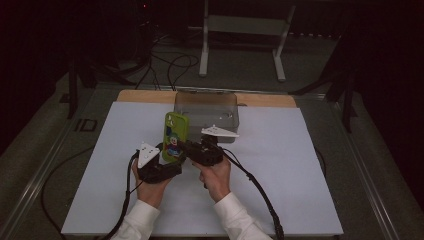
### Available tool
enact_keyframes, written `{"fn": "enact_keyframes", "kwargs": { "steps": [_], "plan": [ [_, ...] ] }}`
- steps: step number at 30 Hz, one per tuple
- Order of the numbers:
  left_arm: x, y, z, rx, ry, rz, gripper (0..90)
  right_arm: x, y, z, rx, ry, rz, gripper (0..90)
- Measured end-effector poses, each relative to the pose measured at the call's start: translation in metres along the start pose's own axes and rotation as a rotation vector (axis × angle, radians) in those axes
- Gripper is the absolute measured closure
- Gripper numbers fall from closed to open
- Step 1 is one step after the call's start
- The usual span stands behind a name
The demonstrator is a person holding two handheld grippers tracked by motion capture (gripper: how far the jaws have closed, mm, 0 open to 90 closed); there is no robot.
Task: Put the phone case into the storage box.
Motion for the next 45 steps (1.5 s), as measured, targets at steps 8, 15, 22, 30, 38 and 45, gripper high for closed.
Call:
{"fn": "enact_keyframes", "kwargs": {
  "steps": [8, 15, 22, 30, 38, 45],
  "plan": [
    [-0.001, 0.001, 0.003, -0.026, -0.036, 0.053, 2.2, 0.003, 0.003, -0.004, -0.037, 0.017, -0.054, 78.3],
    [0.004, -0.005, -0.003, -0.023, -0.026, 0.08, 0.0, 0.011, 0.003, -0.013, -0.073, 0.059, -0.119, 78.3],
    [0.004, -0.015, -0.012, -0.021, -0.043, 0.098, 0.0, 0.019, 0.007, -0.025, -0.135, 0.061, -0.192, 78.3],
    [-0.002, -0.028, -0.024, 0.008, -0.048, 0.128, 0.0, 0.026, 0.01, -0.033, -0.163, 0.047, -0.215, 78.2],
    [-0.013, -0.05, -0.042, 0.041, -0.069, 0.123, 0.0, 0.034, 0.009, -0.037, -0.182, -0.005, -0.24, 78.1],
    [-0.025, -0.063, -0.057, 0.076, -0.067, 0.126, 0.0, 0.041, 0.012, -0.039, -0.199, -0.053, -0.256, 78.1]
  ]
}}
Point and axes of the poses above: each handheld gripper's, and its own axes: z roughly forward along the jaws, x roughly out of its top, y roughly to its right, the point moved 9 cm from there along z, roughly forward along the jaws, and after that the axes turned 13 degrees about z, right-handed, at the moved point
